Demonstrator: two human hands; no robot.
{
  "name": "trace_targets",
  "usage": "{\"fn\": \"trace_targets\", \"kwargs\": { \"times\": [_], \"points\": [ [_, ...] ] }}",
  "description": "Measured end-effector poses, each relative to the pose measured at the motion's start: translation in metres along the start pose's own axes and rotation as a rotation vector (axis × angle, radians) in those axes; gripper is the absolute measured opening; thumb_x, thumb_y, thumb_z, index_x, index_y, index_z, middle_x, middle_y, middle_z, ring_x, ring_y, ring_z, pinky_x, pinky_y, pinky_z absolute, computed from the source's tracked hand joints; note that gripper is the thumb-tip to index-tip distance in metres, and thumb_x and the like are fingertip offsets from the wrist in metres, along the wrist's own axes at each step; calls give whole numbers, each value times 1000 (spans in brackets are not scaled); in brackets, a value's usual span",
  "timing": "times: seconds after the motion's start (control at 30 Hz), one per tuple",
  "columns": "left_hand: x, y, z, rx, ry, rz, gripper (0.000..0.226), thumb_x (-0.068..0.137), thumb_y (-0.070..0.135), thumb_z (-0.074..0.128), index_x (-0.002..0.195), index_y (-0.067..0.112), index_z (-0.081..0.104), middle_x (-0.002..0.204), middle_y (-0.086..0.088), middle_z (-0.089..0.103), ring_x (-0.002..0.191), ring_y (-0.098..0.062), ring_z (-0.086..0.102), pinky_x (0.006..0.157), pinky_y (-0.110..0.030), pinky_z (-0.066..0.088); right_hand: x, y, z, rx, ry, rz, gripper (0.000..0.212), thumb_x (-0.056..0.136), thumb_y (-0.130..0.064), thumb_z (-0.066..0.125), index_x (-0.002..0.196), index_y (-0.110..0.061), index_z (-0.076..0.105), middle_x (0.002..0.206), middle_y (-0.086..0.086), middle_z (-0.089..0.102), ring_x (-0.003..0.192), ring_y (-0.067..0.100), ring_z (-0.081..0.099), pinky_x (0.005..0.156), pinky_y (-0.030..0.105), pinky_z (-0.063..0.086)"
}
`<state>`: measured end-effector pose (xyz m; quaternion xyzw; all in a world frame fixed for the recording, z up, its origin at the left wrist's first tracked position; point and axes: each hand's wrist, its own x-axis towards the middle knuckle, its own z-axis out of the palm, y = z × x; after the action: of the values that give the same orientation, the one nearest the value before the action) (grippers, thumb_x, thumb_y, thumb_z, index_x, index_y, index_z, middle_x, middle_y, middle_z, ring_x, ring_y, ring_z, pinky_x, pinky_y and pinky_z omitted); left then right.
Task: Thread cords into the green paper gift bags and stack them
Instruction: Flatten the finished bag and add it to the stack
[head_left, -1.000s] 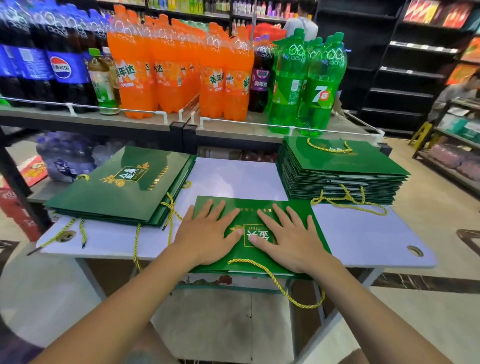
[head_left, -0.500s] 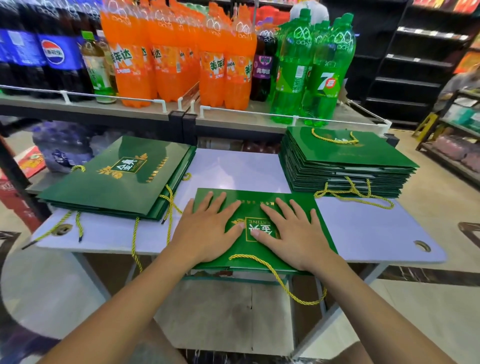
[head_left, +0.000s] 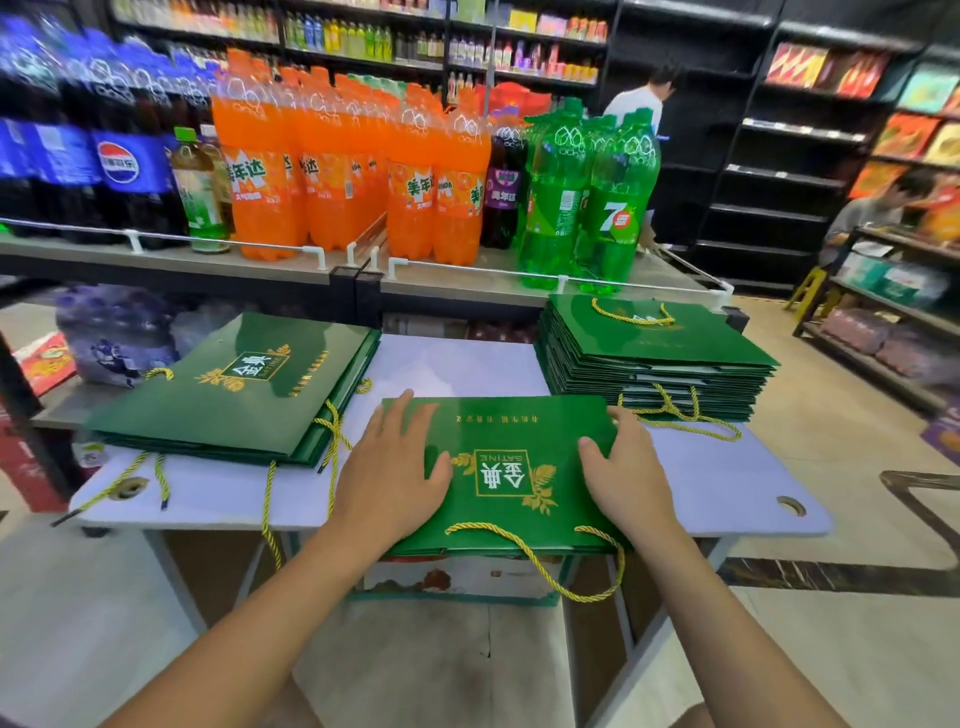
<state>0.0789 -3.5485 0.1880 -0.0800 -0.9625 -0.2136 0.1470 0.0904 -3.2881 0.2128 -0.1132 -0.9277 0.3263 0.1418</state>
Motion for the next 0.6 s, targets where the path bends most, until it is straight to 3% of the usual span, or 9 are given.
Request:
{"fn": "trace_targets", "kwargs": {
  "times": [0.1, 0.2, 0.27, 0.33, 0.43, 0.5, 0.6],
  "points": [
    [-1, -2, -3, -103, 87, 21, 59, 99, 40, 54, 154, 31, 35, 169, 5, 16, 156, -23, 17, 118, -49, 36, 6, -5, -13, 270, 94, -35, 43, 99, -10, 52, 140, -26, 51, 143, 0, 52, 121, 24, 57, 98, 41, 49],
    [2, -2, -8, -321, 234, 0, 60, 99, 26, 58, 154, 26, 35, 168, 8, 13, 156, -18, 13, 124, -44, 25, 11, -18, -36, 504, 145, -36, 48, 96, 5, 48, 124, -32, 62, 121, -4, 67, 96, 27, 68, 80, 45, 57],
    [5, 3, -16, -539, 327, -86, 66, 101, 17, 56, 159, 24, 26, 168, 11, 9, 155, -12, 13, 124, -37, 18, 16, -31, -54, 625, 171, -40, 48, 97, 8, 49, 123, -28, 67, 104, -6, 73, 76, 13, 70, 67, 35, 60],
    [12, 10, -31, -830, 312, -229, 61, 104, 15, 53, 158, 20, 27, 166, 5, 23, 148, -13, 31, 118, -33, 29, 24, -42, -72, 713, 209, -61, 46, 97, 10, 51, 120, -26, 70, 90, -12, 75, 61, 0, 67, 56, 20, 54],
    [30, 18, -50, -1279, 124, -422, 22, 106, 19, 53, 126, 19, 62, 136, -1, 64, 110, -13, 66, 87, -31, 54, 40, -58, -98, 811, 283, -108, 40, 97, 7, 55, 114, -25, 71, 89, -25, 73, 65, -5, 69, 58, 16, 54],
    [43, 24, -58, -1378, 27, -447, 16, 106, 19, 53, 112, 26, 66, 119, -1, 72, 104, -18, 70, 81, -42, 60, 55, -65, -112, 828, 330, -146, 31, 97, 4, 59, 113, -21, 70, 103, -16, 70, 69, -6, 69, 61, 16, 54],
    [71, 39, -67, -1410, 83, -375, 21, 108, 14, 47, 117, 23, 63, 119, -1, 72, 100, -17, 70, 71, -38, 58, 80, -71, -132, 800, 354, -172, 24, 96, -5, 65, 118, -15, 69, 119, -1, 69, 89, 0, 66, 74, 20, 56]
  ]
}}
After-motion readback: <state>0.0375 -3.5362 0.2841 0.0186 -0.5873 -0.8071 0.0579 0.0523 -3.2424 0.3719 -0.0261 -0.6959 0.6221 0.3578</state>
